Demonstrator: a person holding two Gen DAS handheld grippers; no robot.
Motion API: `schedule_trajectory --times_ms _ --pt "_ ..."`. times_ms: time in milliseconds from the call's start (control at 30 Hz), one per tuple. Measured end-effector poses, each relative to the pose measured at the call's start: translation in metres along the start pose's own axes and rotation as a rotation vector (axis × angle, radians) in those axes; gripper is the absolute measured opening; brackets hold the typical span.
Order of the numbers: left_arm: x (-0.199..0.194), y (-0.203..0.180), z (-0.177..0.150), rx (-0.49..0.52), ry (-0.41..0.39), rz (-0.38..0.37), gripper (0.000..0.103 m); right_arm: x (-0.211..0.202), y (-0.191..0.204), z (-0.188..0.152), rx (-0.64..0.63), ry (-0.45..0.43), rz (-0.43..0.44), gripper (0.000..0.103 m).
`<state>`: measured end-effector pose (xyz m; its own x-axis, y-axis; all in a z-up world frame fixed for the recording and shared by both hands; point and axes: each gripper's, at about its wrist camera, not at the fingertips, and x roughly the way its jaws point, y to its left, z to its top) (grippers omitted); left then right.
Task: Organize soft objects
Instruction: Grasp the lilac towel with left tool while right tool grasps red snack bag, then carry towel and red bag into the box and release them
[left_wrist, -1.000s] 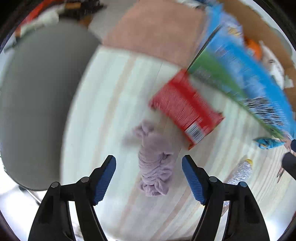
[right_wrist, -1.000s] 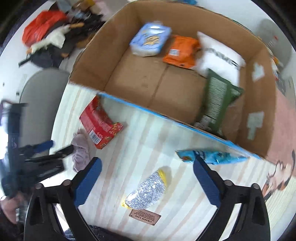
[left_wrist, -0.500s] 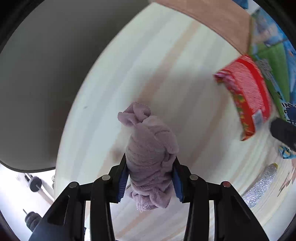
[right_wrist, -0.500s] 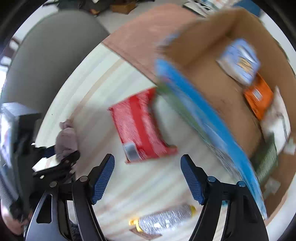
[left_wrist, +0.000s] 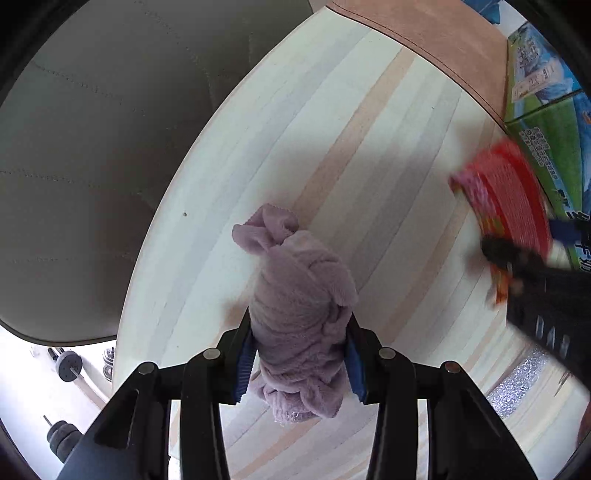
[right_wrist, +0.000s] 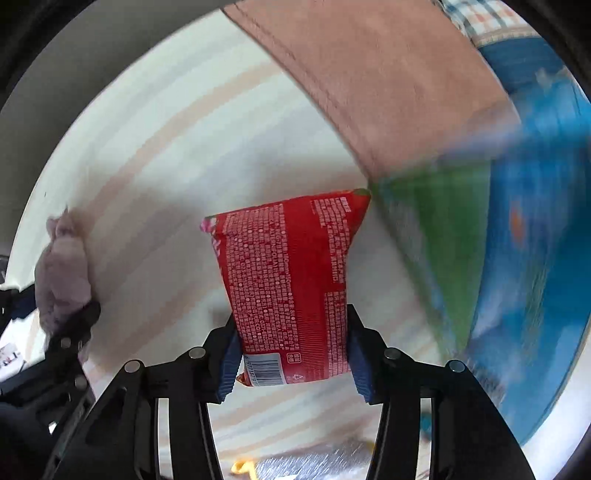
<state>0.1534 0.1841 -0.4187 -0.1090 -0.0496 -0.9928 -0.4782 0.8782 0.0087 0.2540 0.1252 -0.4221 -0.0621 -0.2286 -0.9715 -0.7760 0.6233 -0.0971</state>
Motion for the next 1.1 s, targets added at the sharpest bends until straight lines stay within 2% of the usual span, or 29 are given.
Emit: schedule_trajectory --times_ms 67,200,300,433,500,567,633,700,767,833,867,900,1000,1100 --pt "-0.001 -0.005 -0.001 0.023 0.002 0.005 0.039 0.004 -0.008 -0.018 0.059 0.021 0.036 0.052" --pt "-0.002 -0.023 -0.009 0.101 -0.009 0.044 0.039 0.018 -0.038 -0.076 0.313 0.078 0.228 0.052" --pt "-0.002 -0.043 -0.018 0.172 -0.008 0.058 0.039 0.025 -0.056 -0.112 0.477 0.089 0.326 0.051" --pt "0.000 -0.076 -0.025 0.288 0.000 0.077 0.039 0.032 -0.077 -0.139 0.626 0.092 0.425 0.052" --pt "0.001 -0.090 -0.026 0.344 -0.005 0.109 0.039 0.031 -0.082 -0.141 0.632 0.080 0.441 0.061" --pt "0.000 -0.100 -0.026 0.384 -0.010 0.136 0.040 0.029 -0.082 -0.148 0.623 0.058 0.421 0.066" --pt "0.001 -0.105 -0.026 0.408 -0.005 0.149 0.039 0.032 -0.079 -0.167 0.629 0.037 0.406 0.067" --pt "0.001 -0.106 -0.026 0.407 0.001 0.145 0.039 0.035 -0.079 -0.170 0.650 0.037 0.424 0.067" --pt "0.001 -0.105 -0.027 0.404 0.004 0.136 0.039 0.039 -0.062 -0.166 0.664 0.036 0.421 0.067" --pt "0.000 -0.101 -0.027 0.399 0.001 0.131 0.036 0.038 -0.052 -0.166 0.651 0.024 0.353 0.062" --pt "-0.002 -0.100 -0.027 0.403 -0.005 0.139 0.036 0.037 -0.046 -0.165 0.645 0.027 0.323 0.053" --pt "-0.005 -0.098 -0.027 0.403 -0.019 0.140 0.035 0.034 -0.044 -0.166 0.633 0.025 0.305 0.050" --pt "-0.034 -0.098 -0.025 0.414 -0.051 0.087 0.035 0.016 -0.047 -0.176 0.641 -0.005 0.357 0.048" --pt "-0.091 -0.108 -0.025 0.449 -0.132 0.006 0.035 -0.026 -0.066 -0.194 0.654 -0.091 0.395 0.047"
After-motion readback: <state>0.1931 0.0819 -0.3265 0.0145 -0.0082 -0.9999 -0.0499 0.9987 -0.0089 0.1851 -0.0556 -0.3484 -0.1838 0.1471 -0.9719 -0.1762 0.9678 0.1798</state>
